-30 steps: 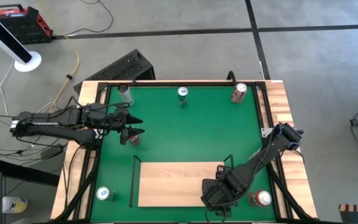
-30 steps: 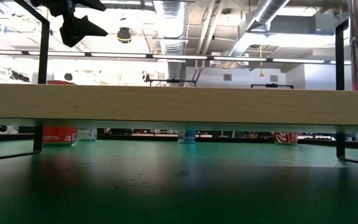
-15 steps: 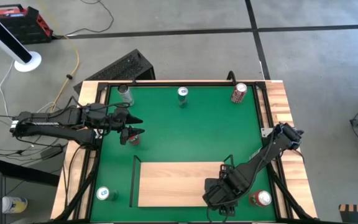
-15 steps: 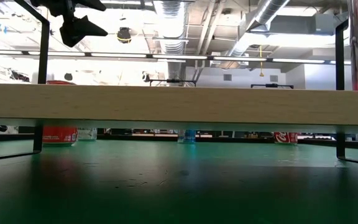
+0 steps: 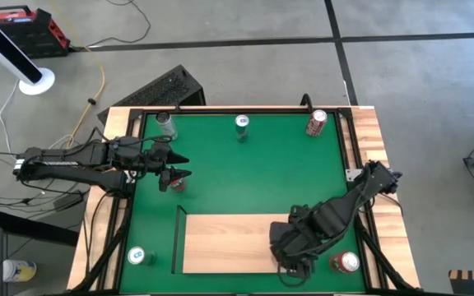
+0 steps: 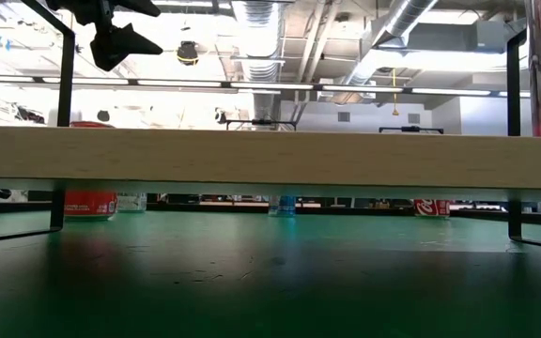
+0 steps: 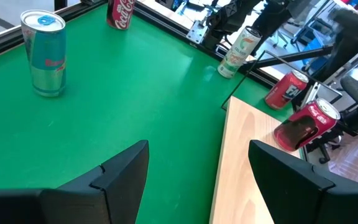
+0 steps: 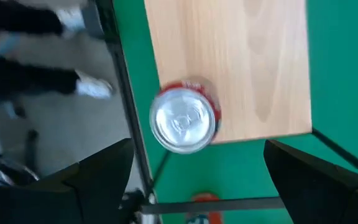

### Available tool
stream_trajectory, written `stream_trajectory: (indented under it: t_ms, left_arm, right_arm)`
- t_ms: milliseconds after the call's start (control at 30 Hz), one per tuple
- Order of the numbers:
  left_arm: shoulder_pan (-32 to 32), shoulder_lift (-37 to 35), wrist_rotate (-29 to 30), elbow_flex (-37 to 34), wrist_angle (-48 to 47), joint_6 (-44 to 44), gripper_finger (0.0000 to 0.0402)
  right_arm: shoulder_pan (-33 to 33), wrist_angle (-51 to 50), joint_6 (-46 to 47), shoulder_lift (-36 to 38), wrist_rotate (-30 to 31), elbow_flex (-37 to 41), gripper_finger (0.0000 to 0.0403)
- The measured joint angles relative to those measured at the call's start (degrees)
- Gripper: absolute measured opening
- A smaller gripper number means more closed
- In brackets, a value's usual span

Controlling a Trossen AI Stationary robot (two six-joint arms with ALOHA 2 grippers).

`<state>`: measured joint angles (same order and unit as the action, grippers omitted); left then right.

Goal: Place canned beverage on shelf
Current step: Put the left orange soda can on the shelf

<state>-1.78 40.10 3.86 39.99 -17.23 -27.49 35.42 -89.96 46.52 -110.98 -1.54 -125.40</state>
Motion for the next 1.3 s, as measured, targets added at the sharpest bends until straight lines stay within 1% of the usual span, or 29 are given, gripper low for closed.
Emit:
stream_trajectory:
  t_ms: [133, 267, 367, 400, 433, 533, 600, 667, 833, 900, 1000, 1133, 1300]
  left_arm:
    - [0.00, 0.00, -0.16, 0.00, -0.04, 0.01, 0.0261]
    - [0.00, 0.00, -0.16, 0.00, -0.07, 0.64, 0.0261]
    - [-0.02, -0.02, -0.15, 0.08, -1.17, 1.52, 0.0261]
    - [-0.13, -0.01, -0.08, 0.42, -3.34, 1.99, 0.0261]
    - [-0.39, 0.02, 0.46, 1.44, -7.74, 2.25, 0.0260]
    - [-1.35, 1.23, 5.73, 6.83, -26.47, 0.90, 0.0254]
    - [-2.14, 2.56, 8.01, 10.04, -36.73, -0.67, 0.0249]
    - [-2.95, 3.79, 7.20, 11.92, -41.52, -2.28, 0.0245]
    - [-4.10, 6.50, 3.92, 12.33, -42.12, -3.78, 0.0244]
    - [-4.27, 8.41, 3.97, 12.31, -41.95, -3.66, 0.0244]
    - [-4.31, 10.88, 4.08, 12.28, -41.88, -0.76, 0.0252]
    - [-4.33, 14.33, 2.87, 12.28, -41.74, 1.61, 0.0282]
    - [-4.33, 17.35, 2.38, 12.28, -41.70, 5.50, 0.0333]
  right_arm:
    - [1.30, -0.02, 4.36, 0.04, 0.16, -3.62, 0.0384]
    - [3.83, -0.07, 10.29, 0.34, 0.21, -4.42, 0.0384]
    - [5.80, -0.08, 13.94, 0.83, 2.76, -4.42, 0.0384]
    - [6.43, -0.06, 15.01, 0.99, 4.37, -4.42, 0.0384]
    - [6.97, -0.06, 15.98, 1.09, 5.85, -4.42, 0.0384]
    - [8.13, -0.06, 18.39, 1.16, 9.14, -4.42, 0.0384]
    - [8.61, -0.07, 18.65, 1.16, 10.61, -4.42, 0.0384]
    - [8.74, -0.06, 18.49, 1.14, 11.80, -4.42, 0.0384]
    - [7.76, -0.05, 16.06, 1.11, 13.48, -4.42, 0.0384]
    - [7.09, -0.12, 14.48, 1.11, 13.65, -4.42, 0.0384]
    - [6.26, -0.06, 12.02, 1.11, 13.73, -4.42, 0.0384]
    - [5.24, -0.06, 10.07, 1.11, 13.67, -4.42, 0.0384]
    - [4.50, -0.06, 8.97, 1.09, 13.29, -4.42, 0.0384]
